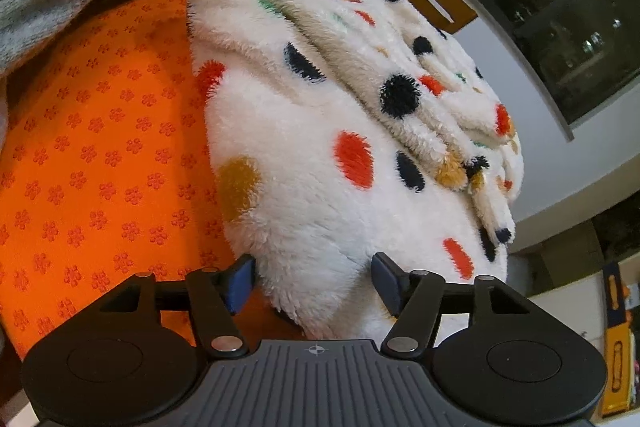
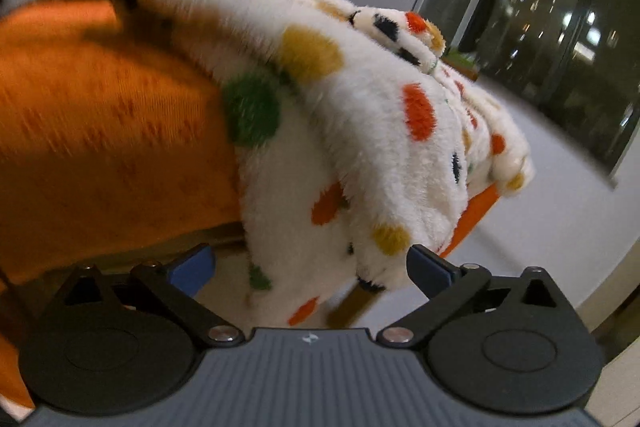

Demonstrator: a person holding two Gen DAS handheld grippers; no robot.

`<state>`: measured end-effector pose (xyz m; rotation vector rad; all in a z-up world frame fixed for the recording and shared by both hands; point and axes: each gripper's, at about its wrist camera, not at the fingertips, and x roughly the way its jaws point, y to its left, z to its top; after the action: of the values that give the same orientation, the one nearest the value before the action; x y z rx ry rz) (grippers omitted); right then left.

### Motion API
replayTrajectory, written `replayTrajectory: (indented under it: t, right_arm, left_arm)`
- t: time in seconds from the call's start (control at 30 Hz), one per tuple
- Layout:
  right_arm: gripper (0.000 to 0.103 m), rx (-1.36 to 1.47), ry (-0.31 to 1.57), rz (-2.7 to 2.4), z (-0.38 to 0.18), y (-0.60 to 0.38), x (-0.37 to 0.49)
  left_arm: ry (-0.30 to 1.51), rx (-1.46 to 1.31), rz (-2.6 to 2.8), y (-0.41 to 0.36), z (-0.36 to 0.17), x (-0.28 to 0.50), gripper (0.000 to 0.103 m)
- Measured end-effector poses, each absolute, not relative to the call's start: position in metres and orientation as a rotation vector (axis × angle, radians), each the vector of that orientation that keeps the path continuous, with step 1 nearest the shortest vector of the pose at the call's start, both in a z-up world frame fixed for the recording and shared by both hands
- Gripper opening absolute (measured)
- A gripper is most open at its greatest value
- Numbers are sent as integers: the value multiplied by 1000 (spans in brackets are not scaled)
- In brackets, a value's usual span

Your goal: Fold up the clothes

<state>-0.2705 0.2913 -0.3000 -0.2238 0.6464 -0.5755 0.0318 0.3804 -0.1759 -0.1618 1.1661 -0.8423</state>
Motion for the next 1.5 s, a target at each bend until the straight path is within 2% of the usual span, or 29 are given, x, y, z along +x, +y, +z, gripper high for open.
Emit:
replayTrajectory:
  t: [0.2,0.47,0.53,0.6,0.67,0.7,0.77,0.87,0.93,1.07,1.5]
  right_arm:
    - [102,-387,627,-686,-322,299,-248]
    - [102,-535,577,-768,-323,294,-236]
    - [99,-562,577,-737,-323,292,-236]
    - [84,-578,577,-716,-318,292,-239]
    - [63,-544,608,-663,-309,287,-242]
    - [58,-522,621,-638,-303,284,-245]
    - [38,-456,635,-591,-289,276,-250]
    - [27,-401,657,-551,-269,268,-255]
    - [24,-381,675,-527,-255,265,-259]
    - [21,-365,716,-488,-227,261,-265]
    - [20,-368,830,-408,-165,226,-260]
  left_arm:
    - [1169,-221,-789,380,-176,27,65]
    - [1170,-290,-752,381,-180,22,65]
    - [1176,-308,-746,381,-182,23,65]
    - [1185,-347,-736,382,-185,25,65]
    - [1195,-383,-733,383,-187,27,62]
    - [1197,-390,-735,383,-187,28,61]
    - [1195,-393,-737,382,-188,28,49]
    - [1185,-399,-736,384,-188,28,32]
    - [1169,-400,-746,386,-185,26,27]
    - [1129,-402,-776,390,-176,22,23]
    - [978,-403,-847,378,-135,19,21]
